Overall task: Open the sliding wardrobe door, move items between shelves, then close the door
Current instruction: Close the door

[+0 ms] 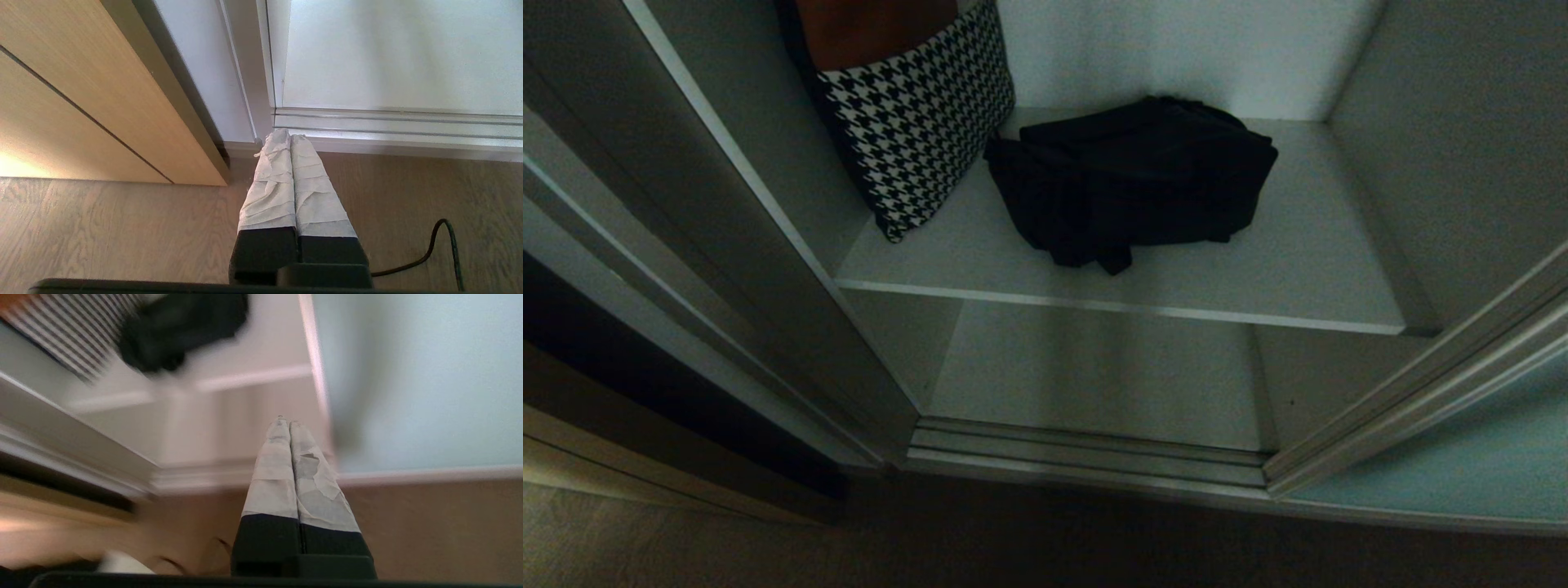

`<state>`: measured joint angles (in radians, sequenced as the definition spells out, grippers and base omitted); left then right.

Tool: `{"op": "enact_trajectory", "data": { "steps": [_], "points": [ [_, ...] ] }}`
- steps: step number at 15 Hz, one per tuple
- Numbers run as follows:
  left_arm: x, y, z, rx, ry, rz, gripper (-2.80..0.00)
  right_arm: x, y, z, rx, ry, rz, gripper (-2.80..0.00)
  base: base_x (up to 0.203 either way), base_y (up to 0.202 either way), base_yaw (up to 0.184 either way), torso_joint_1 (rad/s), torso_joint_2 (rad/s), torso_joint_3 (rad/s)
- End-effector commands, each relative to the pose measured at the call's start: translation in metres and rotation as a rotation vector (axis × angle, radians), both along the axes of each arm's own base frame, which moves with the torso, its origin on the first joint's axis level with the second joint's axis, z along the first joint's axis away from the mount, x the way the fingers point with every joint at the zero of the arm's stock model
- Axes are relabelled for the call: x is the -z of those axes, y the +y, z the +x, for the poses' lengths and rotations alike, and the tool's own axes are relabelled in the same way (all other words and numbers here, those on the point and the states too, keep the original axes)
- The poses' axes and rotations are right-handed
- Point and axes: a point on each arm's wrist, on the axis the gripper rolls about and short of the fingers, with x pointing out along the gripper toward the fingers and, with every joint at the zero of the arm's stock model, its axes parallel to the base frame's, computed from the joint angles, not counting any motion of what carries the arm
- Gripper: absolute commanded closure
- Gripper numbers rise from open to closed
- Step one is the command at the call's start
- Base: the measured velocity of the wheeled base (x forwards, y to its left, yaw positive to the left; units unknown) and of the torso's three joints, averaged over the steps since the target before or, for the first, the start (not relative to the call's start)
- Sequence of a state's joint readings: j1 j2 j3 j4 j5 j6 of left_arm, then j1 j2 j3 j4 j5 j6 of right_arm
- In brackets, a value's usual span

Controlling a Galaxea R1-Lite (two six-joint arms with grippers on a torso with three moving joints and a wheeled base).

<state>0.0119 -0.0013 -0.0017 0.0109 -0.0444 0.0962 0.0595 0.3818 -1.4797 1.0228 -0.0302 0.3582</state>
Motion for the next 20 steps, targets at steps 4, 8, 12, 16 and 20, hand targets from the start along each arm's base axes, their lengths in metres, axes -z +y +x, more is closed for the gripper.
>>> {"op": "enact_trajectory", "data": {
  "steps": [4,8,12,16,20],
  "points": [
    [0.000,0.000,0.000,0.000,0.003,0.000,0.00,-0.058,-0.007,0.025,-0.067,-0.016,0.103,0.00,0.000,0.000,0.000,0.000,0.00,0.000],
    [0.000,0.000,0.000,0.000,0.003,0.000,0.00,-0.074,-0.011,0.035,-0.147,-0.024,0.124,0.00,0.000,0.000,0.000,0.000,0.00,0.000],
    [0.000,0.000,0.000,0.000,0.003,0.000,0.00,-0.095,-0.011,0.058,-0.230,-0.034,0.135,0.00,0.000,0.000,0.000,0.000,0.00,0.000],
    [0.000,0.000,0.000,0.000,0.003,0.000,0.00,-0.099,-0.010,0.069,-0.208,-0.026,0.142,0.00,0.000,0.000,0.000,0.000,0.00,0.000],
    [0.000,0.000,0.000,0.000,0.003,0.000,0.00,-0.107,-0.008,0.085,-0.160,-0.028,0.147,0.00,0.000,0.000,0.000,0.000,0.00,0.000]
  ]
}}
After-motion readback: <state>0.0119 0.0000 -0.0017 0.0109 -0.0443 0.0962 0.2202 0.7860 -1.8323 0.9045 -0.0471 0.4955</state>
